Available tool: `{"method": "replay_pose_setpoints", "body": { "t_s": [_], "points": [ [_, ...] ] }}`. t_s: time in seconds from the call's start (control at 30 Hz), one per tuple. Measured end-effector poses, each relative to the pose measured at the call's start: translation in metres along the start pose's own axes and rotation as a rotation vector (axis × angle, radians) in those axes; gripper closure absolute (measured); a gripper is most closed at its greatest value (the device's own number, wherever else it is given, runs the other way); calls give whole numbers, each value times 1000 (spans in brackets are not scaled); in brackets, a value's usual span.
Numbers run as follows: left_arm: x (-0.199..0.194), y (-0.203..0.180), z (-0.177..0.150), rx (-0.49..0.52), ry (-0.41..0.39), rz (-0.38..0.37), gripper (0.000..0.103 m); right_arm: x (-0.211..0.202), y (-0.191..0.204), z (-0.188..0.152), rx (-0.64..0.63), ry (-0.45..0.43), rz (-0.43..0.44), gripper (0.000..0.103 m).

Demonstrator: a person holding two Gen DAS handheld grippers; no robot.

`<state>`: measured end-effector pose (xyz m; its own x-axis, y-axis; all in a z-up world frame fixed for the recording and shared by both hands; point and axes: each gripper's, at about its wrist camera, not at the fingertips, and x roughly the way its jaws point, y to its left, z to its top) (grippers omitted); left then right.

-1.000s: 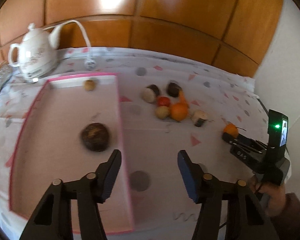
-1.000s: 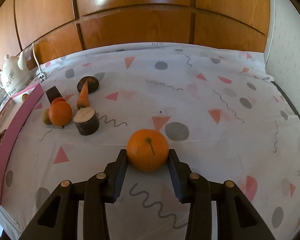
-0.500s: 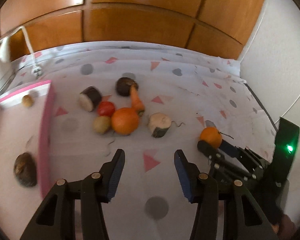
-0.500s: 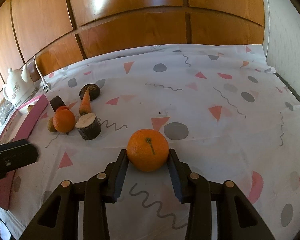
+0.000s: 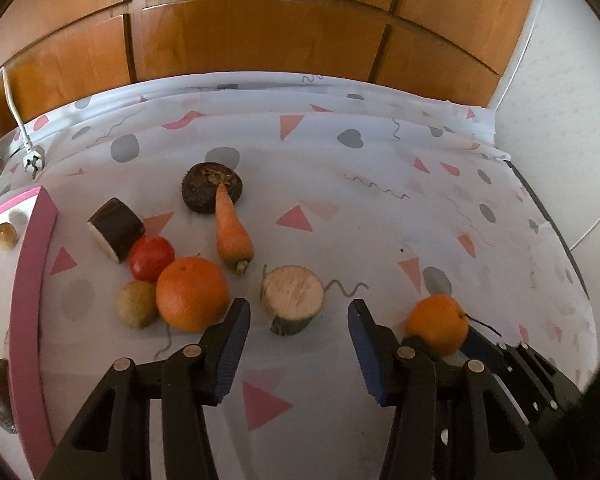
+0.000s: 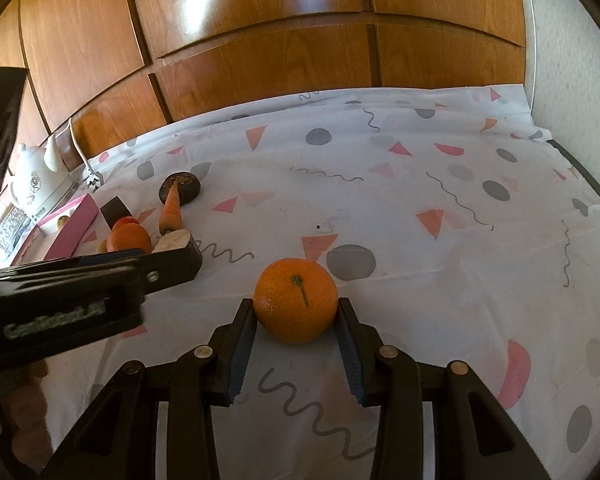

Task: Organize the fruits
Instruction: 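Grasp the cut wooden slice with the left tool while the right tool holds the orange, then place the wooden slice in the pink tray and open the left tool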

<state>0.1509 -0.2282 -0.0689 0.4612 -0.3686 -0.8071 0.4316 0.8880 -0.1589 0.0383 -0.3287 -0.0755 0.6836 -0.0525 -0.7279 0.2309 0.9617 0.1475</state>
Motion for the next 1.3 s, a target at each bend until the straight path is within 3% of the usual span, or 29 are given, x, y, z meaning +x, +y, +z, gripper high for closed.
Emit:
{"method": "replay_pose_setpoints", "body": {
  "t_s": [0.07,0.17,0.3,0.5,0.7,0.97,1.07,1.3],
  "points": [
    [5,0,-1,-5,1,14,54,0,0,0,-1,0,-1,62],
    [11,-2,-1,0,-21,49,69,1,1,0,-4,1,-8,62],
    [5,2,-5,-16,-52,20,70,1,2,0,-10,4,-19,63],
    [-19,10,-22,-8,-95,43,70,0,5,8,-1,26,-75,64],
    [-28,17,-51,-4,-113,84,70,7,10,12,-19,35,-118,64],
    [-31,21,-53,-21,-98,78,71,8,12,10,-35,44,-130,63],
    [-42,26,-57,-41,-90,83,71,8,13,9,-38,39,-134,63],
    [-94,57,-55,-91,-157,98,70,8,13,8,-39,33,-134,63]
  ]
}}
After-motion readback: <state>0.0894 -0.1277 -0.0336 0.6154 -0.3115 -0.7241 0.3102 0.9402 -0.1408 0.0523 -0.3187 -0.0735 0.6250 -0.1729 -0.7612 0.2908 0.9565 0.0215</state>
